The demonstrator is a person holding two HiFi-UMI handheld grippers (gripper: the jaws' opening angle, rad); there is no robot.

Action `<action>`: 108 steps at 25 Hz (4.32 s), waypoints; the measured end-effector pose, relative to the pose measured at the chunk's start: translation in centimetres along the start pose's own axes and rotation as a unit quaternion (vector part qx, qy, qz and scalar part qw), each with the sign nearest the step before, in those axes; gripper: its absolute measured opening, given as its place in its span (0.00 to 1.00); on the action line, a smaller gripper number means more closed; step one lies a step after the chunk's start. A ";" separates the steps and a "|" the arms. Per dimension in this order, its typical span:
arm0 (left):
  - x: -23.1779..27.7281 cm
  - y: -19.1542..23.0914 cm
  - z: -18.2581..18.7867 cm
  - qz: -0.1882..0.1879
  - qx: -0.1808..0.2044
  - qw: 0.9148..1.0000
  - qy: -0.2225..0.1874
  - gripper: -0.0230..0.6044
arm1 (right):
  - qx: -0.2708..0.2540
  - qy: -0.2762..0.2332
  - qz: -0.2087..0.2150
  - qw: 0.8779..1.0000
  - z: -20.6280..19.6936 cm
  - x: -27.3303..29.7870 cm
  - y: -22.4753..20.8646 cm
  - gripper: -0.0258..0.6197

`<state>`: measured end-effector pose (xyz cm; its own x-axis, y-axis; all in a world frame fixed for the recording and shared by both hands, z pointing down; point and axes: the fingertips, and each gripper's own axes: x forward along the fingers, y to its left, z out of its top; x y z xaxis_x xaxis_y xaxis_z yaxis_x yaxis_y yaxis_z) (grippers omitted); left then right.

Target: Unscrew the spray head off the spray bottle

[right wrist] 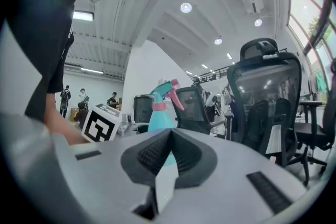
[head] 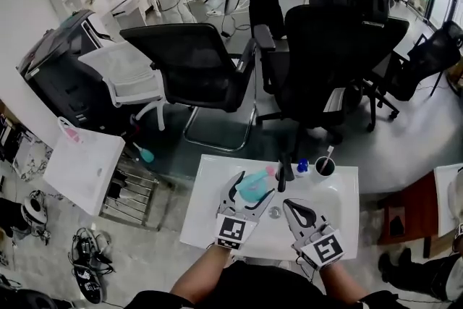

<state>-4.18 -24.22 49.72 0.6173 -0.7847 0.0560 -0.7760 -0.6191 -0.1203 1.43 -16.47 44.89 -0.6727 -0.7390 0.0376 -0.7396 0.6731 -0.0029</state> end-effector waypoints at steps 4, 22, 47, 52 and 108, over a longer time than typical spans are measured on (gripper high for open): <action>-0.1 -0.4 1.3 -0.003 0.001 1.000 -0.006 0.66 | -0.009 -0.023 0.009 1.000 2.8 -0.1 0.0 0.05; 0.4 -2.6 2.3 -0.018 -0.002 1.000 0.006 0.66 | -0.008 -0.038 0.066 0.997 6.7 2.2 1.4 0.19; 0.9 -3.8 3.1 -0.032 0.034 0.999 0.022 0.66 | -0.021 -0.015 0.026 0.999 6.4 4.2 0.8 0.25; 0.7 -4.1 3.8 -0.044 0.044 0.998 0.021 0.66 | -0.019 -0.026 0.040 0.999 7.2 3.8 0.8 0.25; -1.1 -4.7 2.9 -0.027 0.024 0.997 0.072 0.66 | 0.003 -0.052 0.063 0.997 7.4 3.2 1.8 0.34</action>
<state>-0.85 -20.36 47.35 0.6296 -0.7493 0.2054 -0.7337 -0.6604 -0.1599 -2.19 -17.86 37.63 -0.7587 -0.6480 -0.0677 -0.6491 0.7607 -0.0062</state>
